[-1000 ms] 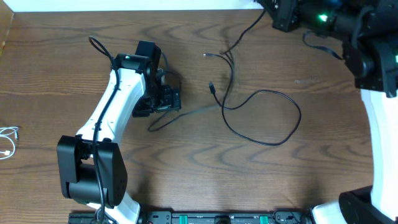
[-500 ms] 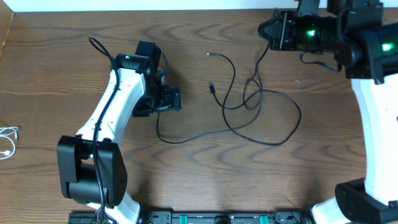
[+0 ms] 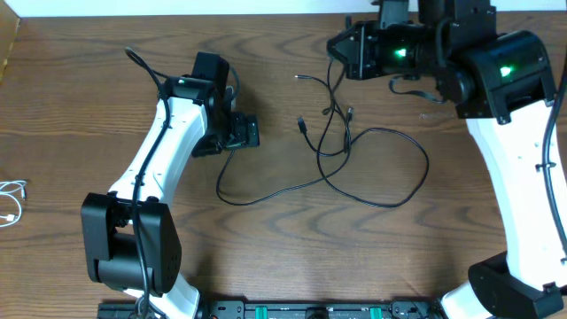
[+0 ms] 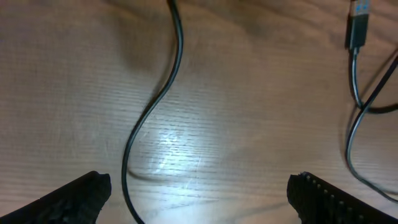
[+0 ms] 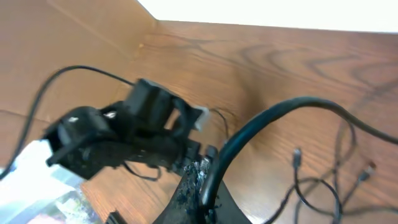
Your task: Untangle cables
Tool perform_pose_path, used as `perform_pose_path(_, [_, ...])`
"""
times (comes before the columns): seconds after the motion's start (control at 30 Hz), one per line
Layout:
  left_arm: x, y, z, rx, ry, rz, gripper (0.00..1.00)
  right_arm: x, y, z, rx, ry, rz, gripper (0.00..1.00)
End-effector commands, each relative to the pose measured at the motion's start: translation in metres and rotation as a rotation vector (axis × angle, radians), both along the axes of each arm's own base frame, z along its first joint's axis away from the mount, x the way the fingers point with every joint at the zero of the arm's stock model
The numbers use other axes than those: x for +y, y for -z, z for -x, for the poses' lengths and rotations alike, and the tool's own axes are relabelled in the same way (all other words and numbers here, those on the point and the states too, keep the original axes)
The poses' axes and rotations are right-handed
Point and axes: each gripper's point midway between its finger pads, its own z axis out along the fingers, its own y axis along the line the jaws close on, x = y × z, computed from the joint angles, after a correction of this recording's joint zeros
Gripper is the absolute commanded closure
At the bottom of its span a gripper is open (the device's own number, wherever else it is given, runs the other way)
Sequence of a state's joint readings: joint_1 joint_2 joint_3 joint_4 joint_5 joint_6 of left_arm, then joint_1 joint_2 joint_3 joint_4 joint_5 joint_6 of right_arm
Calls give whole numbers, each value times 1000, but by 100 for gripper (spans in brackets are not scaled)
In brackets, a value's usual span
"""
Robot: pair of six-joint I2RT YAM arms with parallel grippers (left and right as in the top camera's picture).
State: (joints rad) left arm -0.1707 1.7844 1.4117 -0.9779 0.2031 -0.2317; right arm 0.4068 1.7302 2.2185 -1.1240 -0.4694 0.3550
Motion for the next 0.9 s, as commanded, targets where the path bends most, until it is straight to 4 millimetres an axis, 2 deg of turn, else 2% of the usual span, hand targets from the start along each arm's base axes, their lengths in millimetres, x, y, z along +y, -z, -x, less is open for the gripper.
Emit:
perform_pose_path(0.0, [2,4,6,41,-59,-7,4,22,-16,11,-57,-85,-45,99])
perform_pose_path(0.13, [-2,-1,15,58,8,29,4,38,-31,13,-106,-108,-87,99])
perform_pose_path(0.23, [6,-21,11,-7,8,48,4,44,-40,11,-119,-94,-125,99])
perform_pose_path(0.33, [23,-63,1,-159,-56,93,4,45,-49,6,-127,-71,-164,99])
perform_pose_path(0.4, [44,-95,-3,-268,-160,108,4,49,-52,4,-122,-66,-189,99])
perform_pose_path(0.5, [79,-138,6,-398,-316,122,4,65,-52,5,-121,-90,-211,99])
perform_pose_path(0.63, [112,-175,28,-517,-413,94,4,96,-39,9,-107,-150,-210,99])
perform_pose_path(0.77, [124,-186,53,-528,-465,81,4,127,-16,8,-73,-197,-197,99])
perform_pose_path(0.87, [128,-188,61,-525,-485,76,4,150,6,13,-16,-245,-191,99])
